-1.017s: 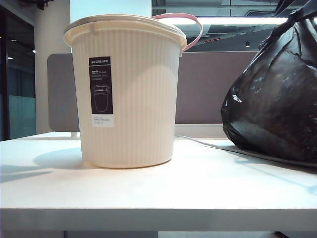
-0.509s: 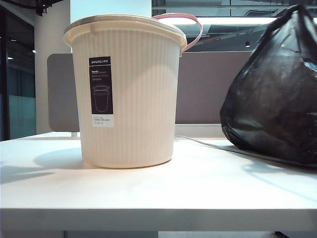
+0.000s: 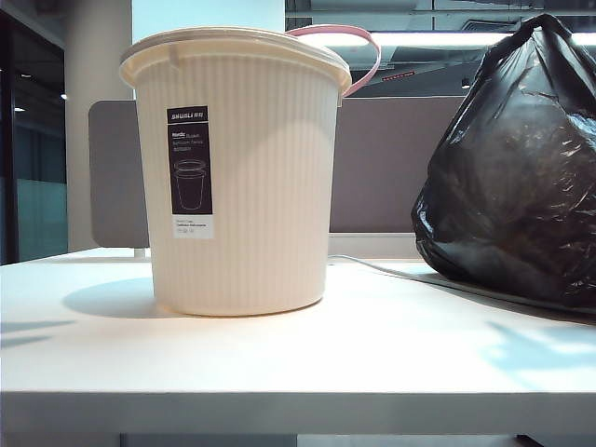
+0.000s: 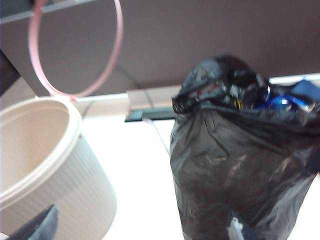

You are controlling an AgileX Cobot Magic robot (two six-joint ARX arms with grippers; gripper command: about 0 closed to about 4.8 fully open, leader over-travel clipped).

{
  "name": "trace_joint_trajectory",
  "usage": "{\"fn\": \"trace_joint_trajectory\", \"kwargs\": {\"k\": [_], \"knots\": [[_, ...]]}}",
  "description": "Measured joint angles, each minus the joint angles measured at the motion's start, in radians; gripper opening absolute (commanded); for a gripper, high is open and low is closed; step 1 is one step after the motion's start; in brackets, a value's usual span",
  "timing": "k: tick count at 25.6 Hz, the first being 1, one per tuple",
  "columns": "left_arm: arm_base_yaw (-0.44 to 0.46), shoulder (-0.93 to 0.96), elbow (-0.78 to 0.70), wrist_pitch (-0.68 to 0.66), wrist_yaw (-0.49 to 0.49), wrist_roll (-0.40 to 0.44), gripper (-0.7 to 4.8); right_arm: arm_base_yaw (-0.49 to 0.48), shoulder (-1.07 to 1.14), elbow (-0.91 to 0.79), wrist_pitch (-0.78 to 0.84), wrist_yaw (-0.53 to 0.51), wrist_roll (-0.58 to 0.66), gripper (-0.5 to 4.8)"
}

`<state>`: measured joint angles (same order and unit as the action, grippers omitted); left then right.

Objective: Open the ring lid of the trash can, pull out the black garbage bag inside, and place it on the table.

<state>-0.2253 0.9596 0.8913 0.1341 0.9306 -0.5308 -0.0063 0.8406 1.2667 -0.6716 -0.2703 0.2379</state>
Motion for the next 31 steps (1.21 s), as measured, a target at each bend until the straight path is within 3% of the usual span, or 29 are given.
{"fn": "trace_joint_trajectory", "kwargs": {"k": [9,15,22,27,28,31], "knots": [[0.002,-0.428,0.0,-0.068,-0.176,0.023,2.77,0.038,-0.264,-0.142,0.023,-0.022,0.0,4.31],[0.002,-0.667,0.001,-0.307,-0.281,0.158,2.77,0.076,-0.42,-0.262,0.061,-0.021,0.0,4.31],[0.002,-0.81,0.001,-0.496,-0.415,0.237,2.73,0.076,-0.568,-0.431,0.113,-0.021,0.0,4.23],[0.002,-0.879,0.001,-0.595,-0.462,0.274,2.68,0.077,-0.65,-0.526,0.132,-0.031,0.0,3.15],[0.002,-0.887,0.001,-0.61,-0.464,0.282,2.68,0.077,-0.664,-0.539,0.136,-0.038,0.0,2.61],[0.002,-0.934,0.0,-0.694,-0.509,0.312,2.68,0.077,-0.752,-0.604,0.184,-0.044,0.0,2.07]]}}
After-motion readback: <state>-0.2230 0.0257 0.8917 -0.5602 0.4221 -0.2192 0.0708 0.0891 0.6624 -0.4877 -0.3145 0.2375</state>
